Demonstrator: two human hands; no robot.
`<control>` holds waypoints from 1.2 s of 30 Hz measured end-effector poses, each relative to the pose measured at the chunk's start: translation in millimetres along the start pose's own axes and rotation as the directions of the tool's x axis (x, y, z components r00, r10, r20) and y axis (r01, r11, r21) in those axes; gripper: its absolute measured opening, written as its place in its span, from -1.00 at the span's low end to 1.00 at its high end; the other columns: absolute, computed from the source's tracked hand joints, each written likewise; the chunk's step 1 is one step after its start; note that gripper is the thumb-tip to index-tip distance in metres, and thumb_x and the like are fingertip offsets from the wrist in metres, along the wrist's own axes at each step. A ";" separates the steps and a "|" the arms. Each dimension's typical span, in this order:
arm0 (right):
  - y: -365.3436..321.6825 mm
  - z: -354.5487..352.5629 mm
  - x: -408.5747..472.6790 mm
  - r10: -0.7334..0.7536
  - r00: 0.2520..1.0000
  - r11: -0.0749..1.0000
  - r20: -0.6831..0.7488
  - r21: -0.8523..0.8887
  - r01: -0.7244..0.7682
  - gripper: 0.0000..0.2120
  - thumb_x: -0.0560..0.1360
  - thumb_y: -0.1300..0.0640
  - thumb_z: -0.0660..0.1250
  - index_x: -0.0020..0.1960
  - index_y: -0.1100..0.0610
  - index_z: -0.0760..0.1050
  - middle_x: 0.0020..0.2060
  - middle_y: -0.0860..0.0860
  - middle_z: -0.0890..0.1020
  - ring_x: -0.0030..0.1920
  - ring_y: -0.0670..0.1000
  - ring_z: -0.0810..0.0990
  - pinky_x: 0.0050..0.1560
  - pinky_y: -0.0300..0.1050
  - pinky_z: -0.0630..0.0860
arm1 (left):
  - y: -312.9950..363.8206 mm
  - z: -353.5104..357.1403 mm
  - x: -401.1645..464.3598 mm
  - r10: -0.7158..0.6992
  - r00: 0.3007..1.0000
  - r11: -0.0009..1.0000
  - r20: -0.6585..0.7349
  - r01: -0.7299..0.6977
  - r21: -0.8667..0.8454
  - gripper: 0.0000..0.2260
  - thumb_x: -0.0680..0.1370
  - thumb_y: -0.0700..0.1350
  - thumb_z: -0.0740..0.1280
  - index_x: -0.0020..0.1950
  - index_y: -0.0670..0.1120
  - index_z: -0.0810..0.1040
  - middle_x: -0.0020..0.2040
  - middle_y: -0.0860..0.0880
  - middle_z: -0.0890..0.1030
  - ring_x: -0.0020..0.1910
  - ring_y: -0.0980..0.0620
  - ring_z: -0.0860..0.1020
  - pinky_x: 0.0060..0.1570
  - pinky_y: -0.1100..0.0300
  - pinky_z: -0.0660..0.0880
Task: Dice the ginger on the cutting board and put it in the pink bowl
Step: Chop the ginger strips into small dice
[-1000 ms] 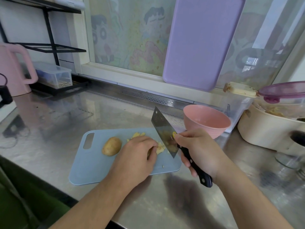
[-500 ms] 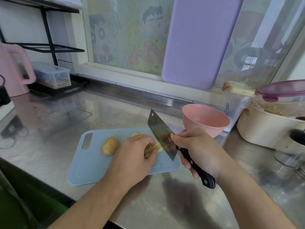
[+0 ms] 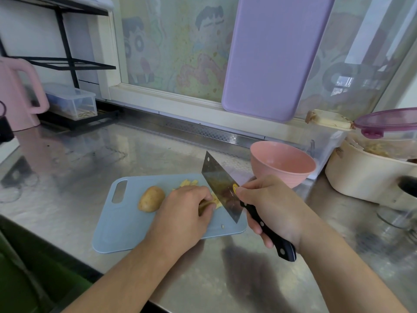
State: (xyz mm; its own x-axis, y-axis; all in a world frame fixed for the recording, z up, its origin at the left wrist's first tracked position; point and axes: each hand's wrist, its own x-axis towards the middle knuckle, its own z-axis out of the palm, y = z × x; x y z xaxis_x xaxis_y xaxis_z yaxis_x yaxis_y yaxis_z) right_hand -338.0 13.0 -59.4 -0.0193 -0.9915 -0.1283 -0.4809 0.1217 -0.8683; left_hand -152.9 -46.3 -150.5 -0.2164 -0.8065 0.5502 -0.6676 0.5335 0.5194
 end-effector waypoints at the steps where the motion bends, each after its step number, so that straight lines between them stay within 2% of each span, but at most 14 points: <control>1: -0.6 0.8 0.1 0.010 1.000 1.000 0.000 -0.006 -0.010 -0.61 0.72 0.10 0.23 -0.23 0.25 0.52 -0.54 0.21 0.45 -0.69 0.07 0.34 -0.56 -0.22 0.30 | 0.2 -0.1 0.1 -0.003 1.000 1.000 0.003 0.003 -0.006 -0.94 0.52 -0.06 0.51 -0.10 0.05 0.65 -0.14 0.17 0.67 -0.12 0.16 0.58 -0.08 0.09 0.56; 4: -0.8 5.8 3.2 0.033 0.999 0.999 -0.004 -0.033 -0.033 -0.63 0.72 0.09 0.23 -0.08 0.37 0.55 -0.55 0.19 0.45 -0.68 0.07 0.35 -0.56 -0.21 0.31 | 0.1 -0.5 0.0 -0.011 1.000 1.000 0.008 0.011 -0.027 -0.94 0.53 -0.06 0.52 -0.10 0.05 0.67 -0.14 0.17 0.67 -0.13 0.17 0.58 -0.08 0.13 0.55; 9: 1.1 17.2 7.5 0.021 1.000 0.997 -0.011 -0.073 -0.021 -0.59 0.71 0.09 0.21 -0.30 0.15 0.48 -0.57 0.16 0.49 -0.66 0.08 0.40 -0.54 -0.24 0.33 | 1.2 -1.9 0.4 0.001 1.000 1.000 0.006 -0.001 -0.023 -0.90 0.52 -0.05 0.53 -0.13 0.06 0.63 -0.22 0.17 0.62 -0.21 0.15 0.55 -0.18 0.16 0.51; 12: 2.9 18.1 6.0 0.000 1.000 0.998 -0.019 -0.069 -0.001 -0.59 0.71 0.09 0.20 -0.29 0.17 0.47 -0.57 0.14 0.49 -0.67 0.08 0.40 -0.54 -0.23 0.32 | 2.2 -2.9 -0.3 0.021 1.000 1.000 0.013 -0.021 -0.008 -0.88 0.52 -0.05 0.51 -0.13 0.06 0.58 -0.23 0.14 0.59 -0.20 0.12 0.53 -0.19 0.09 0.52; 15: 3.4 14.9 3.8 -0.016 0.999 0.999 -0.033 -0.041 0.015 -0.60 0.72 0.10 0.21 -0.26 0.22 0.45 -0.57 0.16 0.48 -0.67 0.08 0.38 -0.55 -0.23 0.30 | 3.7 -4.7 -1.5 0.028 0.999 1.000 0.032 -0.028 -0.004 -0.92 0.54 -0.03 0.46 -0.10 0.07 0.58 -0.18 0.16 0.61 -0.13 0.13 0.54 -0.13 0.12 0.53; 17: 3.3 10.7 3.3 -0.028 0.998 0.999 -0.047 -0.019 0.027 -0.59 0.71 0.12 0.21 -0.25 0.30 0.44 -0.56 0.18 0.47 -0.68 0.08 0.36 -0.56 -0.23 0.28 | 4.1 -5.6 -2.4 0.023 0.999 1.000 0.031 -0.023 -0.005 -0.97 0.55 -0.03 0.44 -0.07 0.07 0.61 -0.15 0.18 0.63 -0.09 0.15 0.56 -0.06 0.18 0.54; 20: 2.3 3.6 1.3 -0.043 0.997 0.999 -0.058 0.002 0.043 -0.59 0.71 0.12 0.24 -0.21 0.39 0.43 -0.55 0.22 0.46 -0.67 0.08 0.34 -0.56 -0.22 0.26 | 4.5 -6.5 -2.7 0.006 1.000 1.000 0.017 -0.006 -0.009 -0.97 0.55 -0.09 0.45 -0.06 0.05 0.65 -0.14 0.17 0.66 -0.09 0.15 0.57 0.02 0.49 0.42; 21: 1.6 1.4 -0.1 -0.044 0.998 0.999 -0.054 0.008 0.045 -0.59 0.71 0.12 0.24 -0.22 0.38 0.43 -0.55 0.22 0.45 -0.67 0.08 0.34 -0.57 -0.23 0.26 | 4.1 -6.1 -2.4 0.003 1.000 1.000 0.013 -0.003 -0.015 -0.96 0.55 -0.11 0.46 -0.07 0.04 0.66 -0.15 0.16 0.66 -0.11 0.14 0.57 0.02 0.51 0.40; 25: -3.8 -4.4 -6.4 -0.033 0.999 0.998 -0.022 0.045 0.034 -0.58 0.72 0.10 0.26 -0.30 0.16 0.50 -0.53 0.23 0.45 -0.67 0.07 0.32 -0.59 -0.25 0.26 | 2.5 -4.2 -2.1 -0.004 1.000 0.999 0.002 0.004 -0.039 -0.95 0.54 -0.11 0.47 -0.08 0.05 0.66 -0.17 0.16 0.64 -0.14 0.15 0.58 -0.06 0.30 0.52; 28: -5.6 -3.8 -7.2 -0.024 1.000 0.999 0.005 0.048 0.023 -0.51 0.71 0.10 0.28 -0.40 0.09 0.52 -0.54 0.23 0.45 -0.68 0.07 0.33 -0.58 -0.26 0.27 | 2.1 -3.9 -1.9 0.002 1.000 0.998 -0.005 -0.003 -0.067 -0.93 0.53 -0.13 0.49 -0.11 0.03 0.65 -0.16 0.16 0.60 -0.15 0.13 0.58 -0.13 0.11 0.57; 31: -5.7 -2.6 -7.3 -0.009 1.000 0.999 0.019 0.035 0.009 -0.47 0.71 0.11 0.28 -0.45 0.06 0.54 -0.54 0.23 0.45 -0.68 0.07 0.34 -0.58 -0.26 0.28 | 2.2 -4.0 -1.4 0.007 1.000 0.996 -0.013 -0.008 -0.084 -0.91 0.52 -0.15 0.50 -0.13 0.02 0.65 -0.15 0.17 0.59 -0.15 0.13 0.58 -0.15 0.08 0.57; 36: -6.5 -2.3 -8.5 0.013 1.000 1.000 0.014 0.000 -0.013 -0.57 0.71 0.11 0.27 -0.34 0.15 0.48 -0.55 0.22 0.46 -0.69 0.06 0.34 -0.58 -0.28 0.28 | 2.1 -4.2 -0.6 0.017 1.000 0.997 -0.013 -0.018 -0.074 -0.91 0.52 -0.14 0.50 -0.15 0.03 0.67 -0.17 0.16 0.59 -0.15 0.14 0.57 -0.14 0.13 0.56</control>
State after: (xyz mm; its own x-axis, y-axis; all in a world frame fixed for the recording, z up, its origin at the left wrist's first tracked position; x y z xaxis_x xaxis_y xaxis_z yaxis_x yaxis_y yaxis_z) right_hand -336.7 20.5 -51.6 -0.0130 -0.9892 -0.1462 -0.4803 0.1345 -0.8667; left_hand -151.2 -43.6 -147.0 -0.2185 -0.7937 0.5677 -0.6086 0.5656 0.5565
